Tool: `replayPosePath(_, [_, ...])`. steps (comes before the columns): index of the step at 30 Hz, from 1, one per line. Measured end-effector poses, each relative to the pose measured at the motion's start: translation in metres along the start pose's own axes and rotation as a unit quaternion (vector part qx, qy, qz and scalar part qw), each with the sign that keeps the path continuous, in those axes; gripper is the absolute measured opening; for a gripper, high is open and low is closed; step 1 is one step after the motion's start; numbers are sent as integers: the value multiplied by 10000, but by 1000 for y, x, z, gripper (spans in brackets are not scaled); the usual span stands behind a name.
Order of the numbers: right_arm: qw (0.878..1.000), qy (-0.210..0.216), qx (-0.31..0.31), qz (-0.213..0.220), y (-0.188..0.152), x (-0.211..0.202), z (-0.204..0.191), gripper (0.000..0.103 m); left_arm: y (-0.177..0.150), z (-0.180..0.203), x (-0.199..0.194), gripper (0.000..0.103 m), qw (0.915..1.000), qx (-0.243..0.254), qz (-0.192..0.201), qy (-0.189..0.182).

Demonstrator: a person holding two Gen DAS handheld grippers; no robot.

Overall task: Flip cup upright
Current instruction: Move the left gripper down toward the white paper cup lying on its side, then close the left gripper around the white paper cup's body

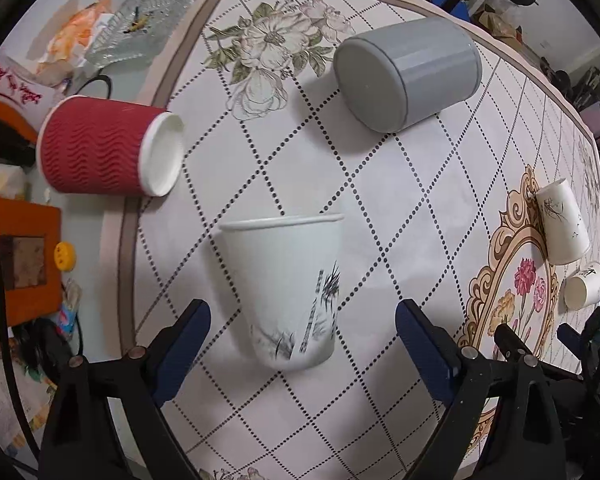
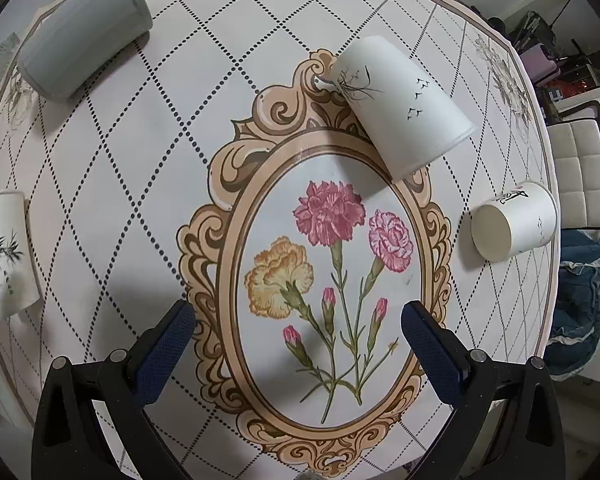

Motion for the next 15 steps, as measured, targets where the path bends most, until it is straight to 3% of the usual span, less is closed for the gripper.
replayPosePath(2, [10000,-26,8,-14,1,1,1,103,2,2,4,78,10000,61,-12,10])
replayPosePath(4, [10000,-64,23,-25,2,3,3,103,3,3,11,75,9999,97,-68,30])
replayPosePath(7, [9999,-105,49,-50,3,5,6,103,2,3,18,56,9999,128,-98,61])
replayPosePath(15, [9998,-139,119,-83,-3,2,15,103,-4,8,8,55,9985,362,229,329])
Point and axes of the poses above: each gripper's, at about its wrist camera, not at the fingertips, and x roughly the way its jaws point, z to its right, y to its top, the point moved 6 cm from there along x, roughly the way its jaws point, and after that the axes turned 13 degrees about y, right-handed, at the moved point
